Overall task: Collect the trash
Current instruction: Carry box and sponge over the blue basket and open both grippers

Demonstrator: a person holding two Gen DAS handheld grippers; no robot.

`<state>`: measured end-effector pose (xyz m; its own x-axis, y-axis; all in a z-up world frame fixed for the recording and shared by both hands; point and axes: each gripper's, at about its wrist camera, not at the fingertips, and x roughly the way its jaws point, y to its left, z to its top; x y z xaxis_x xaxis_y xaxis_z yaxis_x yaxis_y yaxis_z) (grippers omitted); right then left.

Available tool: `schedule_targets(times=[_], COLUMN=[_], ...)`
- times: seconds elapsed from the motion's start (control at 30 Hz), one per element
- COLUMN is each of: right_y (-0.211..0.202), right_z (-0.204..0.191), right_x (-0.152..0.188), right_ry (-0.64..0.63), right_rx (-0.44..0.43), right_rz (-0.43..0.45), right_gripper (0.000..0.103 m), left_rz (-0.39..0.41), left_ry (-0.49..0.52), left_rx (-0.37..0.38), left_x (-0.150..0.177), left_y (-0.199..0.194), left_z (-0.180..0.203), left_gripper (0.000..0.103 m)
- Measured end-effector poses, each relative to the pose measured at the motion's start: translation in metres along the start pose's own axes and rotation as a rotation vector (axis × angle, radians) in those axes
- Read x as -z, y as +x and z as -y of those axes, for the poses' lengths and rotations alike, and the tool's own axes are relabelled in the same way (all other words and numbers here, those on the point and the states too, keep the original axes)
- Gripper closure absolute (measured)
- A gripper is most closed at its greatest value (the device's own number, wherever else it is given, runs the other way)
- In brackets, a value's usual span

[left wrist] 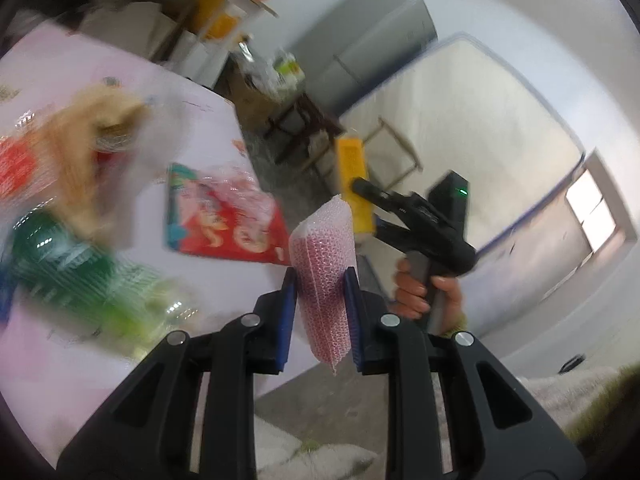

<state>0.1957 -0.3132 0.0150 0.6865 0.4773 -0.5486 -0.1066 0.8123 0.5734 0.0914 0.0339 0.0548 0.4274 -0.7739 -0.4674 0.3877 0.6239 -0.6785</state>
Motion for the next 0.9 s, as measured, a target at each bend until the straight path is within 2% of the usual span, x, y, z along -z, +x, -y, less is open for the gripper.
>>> schedule_targets(times=[0.07, 0.13, 0.3, 0.47, 0.53, 0.57, 0.6, 0.63, 0.67, 0.7, 0.8, 0.9], right_y=[-0.022, -0.047, -0.081, -0.088, -0.087, -0.082, -0.079, -0.078, -0.073, -0.071, -0.062, -0.061], right_z=[0.036, 0.088, 0.182, 0.258, 0.286, 0.291, 0.3, 0.311, 0.323, 0.331, 0.354, 0.357], right_x=[0.005, 0.019, 0.059, 0.088, 0.089, 0.088, 0.089, 0.089, 0.086, 0.084, 0.085, 0.094], right_ry=[0.08, 0.226, 0.499, 0.7, 0.75, 0.764, 0.782, 0.795, 0.795, 0.794, 0.808, 0.823], right_rx=[0.059, 0.124, 0.183, 0.184, 0.176, 0.18, 0.19, 0.192, 0.188, 0.193, 0.292, 0.289], right_rz=[0.036, 0.057, 0.072, 0.083, 0.1, 0.105, 0.112, 0.122, 0.129, 0.129, 0.101, 0.125], right_gripper=[0.033, 0.033, 0.033, 0.033, 0.032, 0.032, 0.03, 0.028, 0.022, 0.021, 0.021, 0.021], left_rz=[-0.039, -0.114, -0.301, -0.479, -0.524, -0.546, -0.567, -0.586, -0.59, -0.582, -0.577, -0.529], left_ry=[0.034, 0.044, 0.057, 0.079, 0.032, 0.011, -0.008, -0.025, -0.052, -0.072, -0.106, -0.104], left_rx=[-0.016, -0.017, -0.067, -0.122, -0.113, -0.105, -0.109, -0.132, -0.188, -0.236, -0.298, -0.256], left_x=[-0.012, -0.029, -0.046, -0.033, -0.03, -0.028, -0.026, -0.024, -0.023, -0.022, -0.029, -0.041], left_y=[0.034, 0.086, 0.22, 0.344, 0.386, 0.403, 0.418, 0.43, 0.442, 0.448, 0.45, 0.419], left_z=[0.019, 0.039, 0.074, 0.091, 0.091, 0.09, 0.089, 0.082, 0.075, 0.07, 0.059, 0.058], left_gripper=[0.081, 0.081, 0.081, 0.081, 0.08, 0.076, 0.063, 0.054, 0.043, 0.039, 0.038, 0.034])
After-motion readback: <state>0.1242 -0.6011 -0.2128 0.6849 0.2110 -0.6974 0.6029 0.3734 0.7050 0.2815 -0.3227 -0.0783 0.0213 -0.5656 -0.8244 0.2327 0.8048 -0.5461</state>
